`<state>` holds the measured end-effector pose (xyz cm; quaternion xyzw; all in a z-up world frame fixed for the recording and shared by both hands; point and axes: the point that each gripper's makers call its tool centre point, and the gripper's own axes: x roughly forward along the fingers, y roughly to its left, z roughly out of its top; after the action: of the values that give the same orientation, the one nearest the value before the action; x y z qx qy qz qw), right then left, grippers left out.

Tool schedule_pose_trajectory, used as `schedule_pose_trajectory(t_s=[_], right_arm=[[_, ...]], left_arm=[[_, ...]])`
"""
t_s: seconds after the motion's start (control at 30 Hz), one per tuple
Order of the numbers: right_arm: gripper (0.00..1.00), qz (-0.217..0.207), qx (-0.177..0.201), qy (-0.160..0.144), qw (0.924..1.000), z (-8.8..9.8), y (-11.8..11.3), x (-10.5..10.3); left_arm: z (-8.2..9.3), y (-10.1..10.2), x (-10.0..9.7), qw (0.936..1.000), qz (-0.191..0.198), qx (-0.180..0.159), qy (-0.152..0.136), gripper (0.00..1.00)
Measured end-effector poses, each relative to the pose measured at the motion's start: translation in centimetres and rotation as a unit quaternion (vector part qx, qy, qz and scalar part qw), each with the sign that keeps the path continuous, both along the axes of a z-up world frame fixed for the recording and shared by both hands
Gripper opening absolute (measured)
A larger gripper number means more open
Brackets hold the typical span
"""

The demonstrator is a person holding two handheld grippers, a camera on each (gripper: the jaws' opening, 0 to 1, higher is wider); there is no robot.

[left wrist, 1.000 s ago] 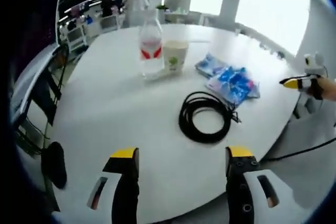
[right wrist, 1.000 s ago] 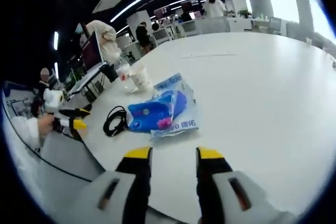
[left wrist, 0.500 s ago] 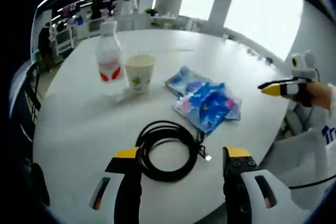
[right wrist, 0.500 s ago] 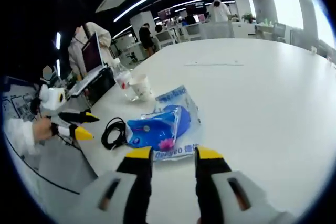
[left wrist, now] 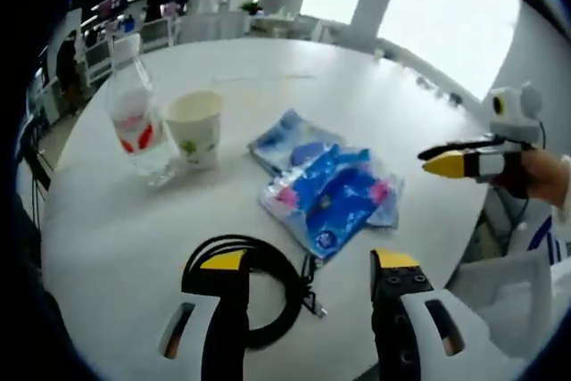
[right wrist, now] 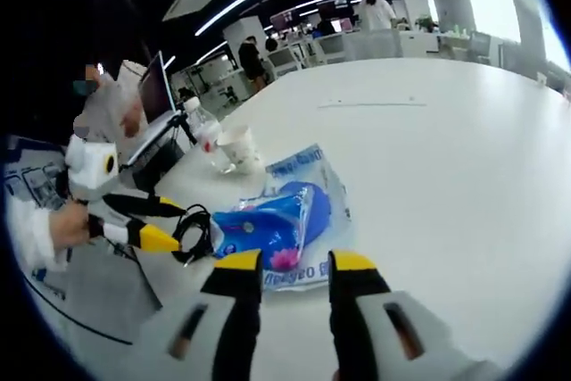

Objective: Arrange the tabletop items into an orderly group along one side of the table until the central work area is clear of visible clutter.

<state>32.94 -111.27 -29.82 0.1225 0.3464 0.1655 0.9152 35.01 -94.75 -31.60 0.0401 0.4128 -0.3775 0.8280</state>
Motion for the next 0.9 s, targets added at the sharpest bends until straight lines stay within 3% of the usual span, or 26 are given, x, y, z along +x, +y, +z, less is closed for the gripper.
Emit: schedule_pose_trajectory(t_s=[0.33, 0.63, 0.8, 0.9], right_arm=[[0.27, 0.027, -0.002, 0.013, 0.9996, -1.4, 0.9, 1.5], [0.26, 0.057, -0.014, 0.034, 0.9977, -3.4, 2.3, 2.8], [0.19, 0.075, -0.031, 0.049, 0.9955, -4.6, 2.5, 2.5], [0.16, 0.082, -0.03, 0.048, 0.995, -4.8, 2.6, 2.3]], left_arm=[[-2.1, -0.8, 0.5, 0.9989, -0.016, 0.042, 0.011, 0.45], [-2.9, -2.3, 1.6, 0.9989, 0.009, 0.035, 0.029, 0.29], [-3.6, -2.1, 1.5, 0.998, 0.019, 0.048, 0.036, 0.26], [-3.6, -2.1, 1.5, 0.9977, 0.028, 0.045, 0.044, 0.18]])
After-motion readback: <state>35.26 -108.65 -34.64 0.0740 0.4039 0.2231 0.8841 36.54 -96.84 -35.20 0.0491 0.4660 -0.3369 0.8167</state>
